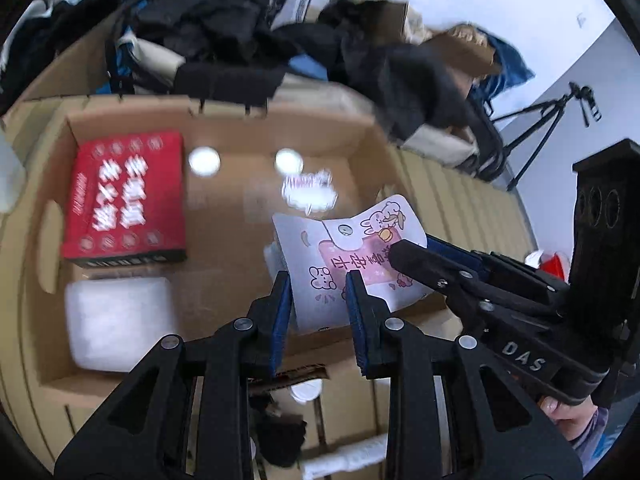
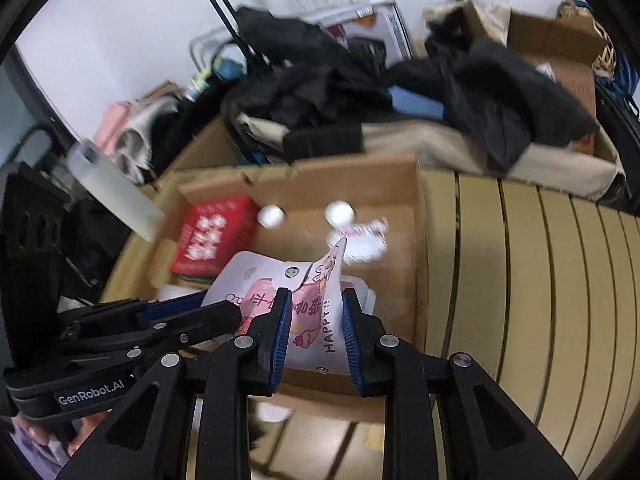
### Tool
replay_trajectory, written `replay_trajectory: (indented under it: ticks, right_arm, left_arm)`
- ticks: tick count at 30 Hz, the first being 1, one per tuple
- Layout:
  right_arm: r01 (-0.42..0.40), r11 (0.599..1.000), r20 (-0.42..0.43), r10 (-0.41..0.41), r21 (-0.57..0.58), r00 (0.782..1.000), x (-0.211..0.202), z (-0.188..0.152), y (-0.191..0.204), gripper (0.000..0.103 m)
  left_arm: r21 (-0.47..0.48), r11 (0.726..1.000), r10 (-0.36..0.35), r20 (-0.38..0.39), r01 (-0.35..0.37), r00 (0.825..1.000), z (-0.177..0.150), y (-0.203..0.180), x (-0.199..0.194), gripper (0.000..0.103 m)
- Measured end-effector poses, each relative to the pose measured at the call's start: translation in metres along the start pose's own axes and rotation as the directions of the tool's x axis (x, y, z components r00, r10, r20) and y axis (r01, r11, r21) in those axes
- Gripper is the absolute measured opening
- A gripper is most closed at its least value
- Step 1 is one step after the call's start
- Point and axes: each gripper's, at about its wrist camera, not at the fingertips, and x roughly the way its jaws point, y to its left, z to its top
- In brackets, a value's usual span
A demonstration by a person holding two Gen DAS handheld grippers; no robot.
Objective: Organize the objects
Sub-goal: 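Carry the pink card into the cardboard tray and open the left gripper, then withdraw both grippers back over the table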
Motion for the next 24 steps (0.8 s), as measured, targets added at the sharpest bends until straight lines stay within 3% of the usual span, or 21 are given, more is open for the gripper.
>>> replay_trajectory:
  ticks: [3, 6, 9, 12, 14, 16, 17, 21, 24]
  right_arm:
    - [0.057, 0.998, -0.053, -0.058, -0.021, 0.997, 0.024, -0.013, -0.006, 0.027]
    - [0.082, 0.996, -0.084, -0.083, -0.016, 0.993, 0.033, -0.021, -0.012, 0.027]
    - [0.080, 0.997, -0.046, -0.079, 0.005, 0.996, 0.009, -0.022, -0.014, 0.028]
    - [0.108, 0.994, 0.008, -0.108, 0.002, 0.994, -0.030, -0.019, -0.006, 0.029]
    - [0.101, 0.995, 0.055, -0.101, 0.001, 0.993, -0.067, -0.017, 0.003, 0.040]
    - [0.103, 0.995, 0.100, -0.101, -0.011, 0.990, -0.104, -0.019, 0.015, 0.080]
    - [0.107, 0.994, 0.126, -0.103, -0.022, 0.987, -0.125, -0.021, 0.022, 0.087]
    - [0.137, 0.988, 0.211, -0.119, -0.073, 0.970, -0.195, -0.045, 0.050, 0.087]
    - [0.164, 0.981, 0.245, -0.136, -0.099, 0.960, -0.231, -0.080, 0.072, 0.087]
  left_arm:
    - [0.027, 0.999, 0.046, -0.035, -0.045, 0.998, -0.010, -0.002, 0.023, 0.025]
    - [0.030, 0.999, 0.031, -0.079, -0.029, 0.996, -0.017, -0.001, 0.028, 0.028]
    - [0.055, 0.998, 0.044, -0.047, -0.041, 0.998, -0.022, -0.004, 0.000, 0.032]
    - [0.088, 0.993, 0.071, 0.034, -0.074, 0.997, -0.025, -0.008, -0.057, 0.054]
    - [0.112, 0.985, 0.122, 0.108, -0.134, 0.987, -0.031, -0.015, -0.105, 0.075]
    - [0.121, 0.978, 0.150, 0.156, -0.170, 0.976, -0.040, -0.017, -0.140, 0.083]
    - [0.117, 0.976, 0.164, 0.173, -0.185, 0.971, -0.048, -0.017, -0.159, 0.086]
    - [0.095, 0.960, 0.239, 0.208, -0.263, 0.948, -0.094, -0.016, -0.215, 0.088]
    - [0.098, 0.957, 0.241, 0.264, -0.274, 0.934, -0.139, -0.021, -0.251, 0.097]
